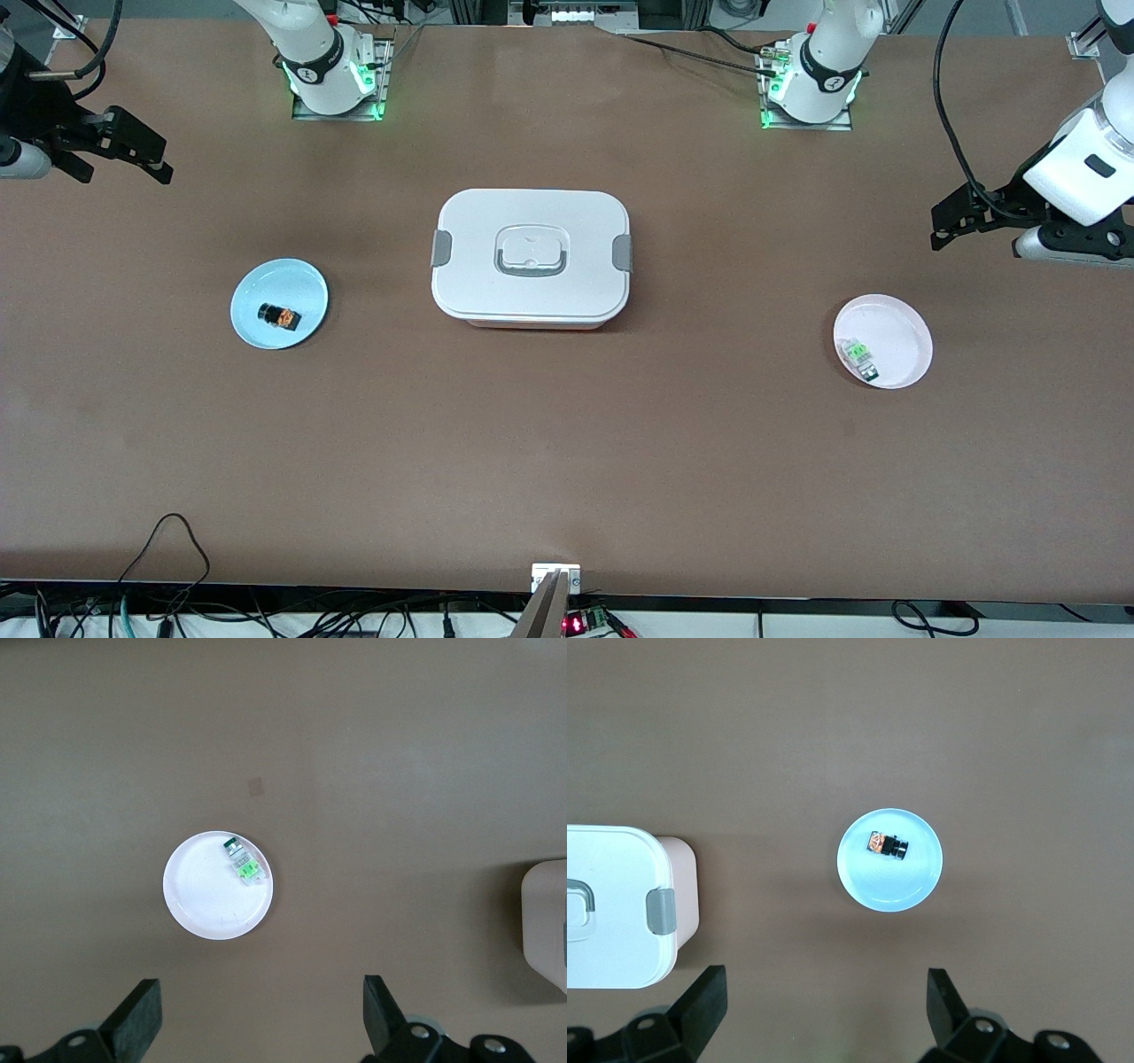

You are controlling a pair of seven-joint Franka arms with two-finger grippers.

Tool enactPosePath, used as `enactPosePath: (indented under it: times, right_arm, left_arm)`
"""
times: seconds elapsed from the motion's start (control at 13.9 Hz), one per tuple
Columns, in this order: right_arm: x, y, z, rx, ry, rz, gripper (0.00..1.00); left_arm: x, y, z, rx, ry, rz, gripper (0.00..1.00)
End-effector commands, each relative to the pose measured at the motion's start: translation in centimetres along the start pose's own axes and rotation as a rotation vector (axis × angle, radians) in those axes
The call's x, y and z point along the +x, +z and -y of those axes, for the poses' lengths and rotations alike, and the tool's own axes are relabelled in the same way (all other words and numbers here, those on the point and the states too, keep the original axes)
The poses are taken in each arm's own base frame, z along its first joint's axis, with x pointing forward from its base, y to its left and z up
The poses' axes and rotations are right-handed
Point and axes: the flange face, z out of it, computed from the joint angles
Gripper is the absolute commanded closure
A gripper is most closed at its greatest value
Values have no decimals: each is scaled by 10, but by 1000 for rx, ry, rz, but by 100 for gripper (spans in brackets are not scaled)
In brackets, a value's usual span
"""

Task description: Transfer orange switch to right arm and place

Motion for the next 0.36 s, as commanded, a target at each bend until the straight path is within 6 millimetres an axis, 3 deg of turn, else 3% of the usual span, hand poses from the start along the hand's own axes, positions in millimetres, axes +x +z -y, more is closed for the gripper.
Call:
enactPosePath:
  times: [0.0, 0.29]
  right_arm:
    - [2, -5, -2, -13, -1, -7, 0]
    - [1, -4, -3, -7, -8, -3, 0]
  left_arm:
    - [1, -4, -1, -21, -5, 0, 0]
    - [3, 0, 2, -22, -6, 2, 0]
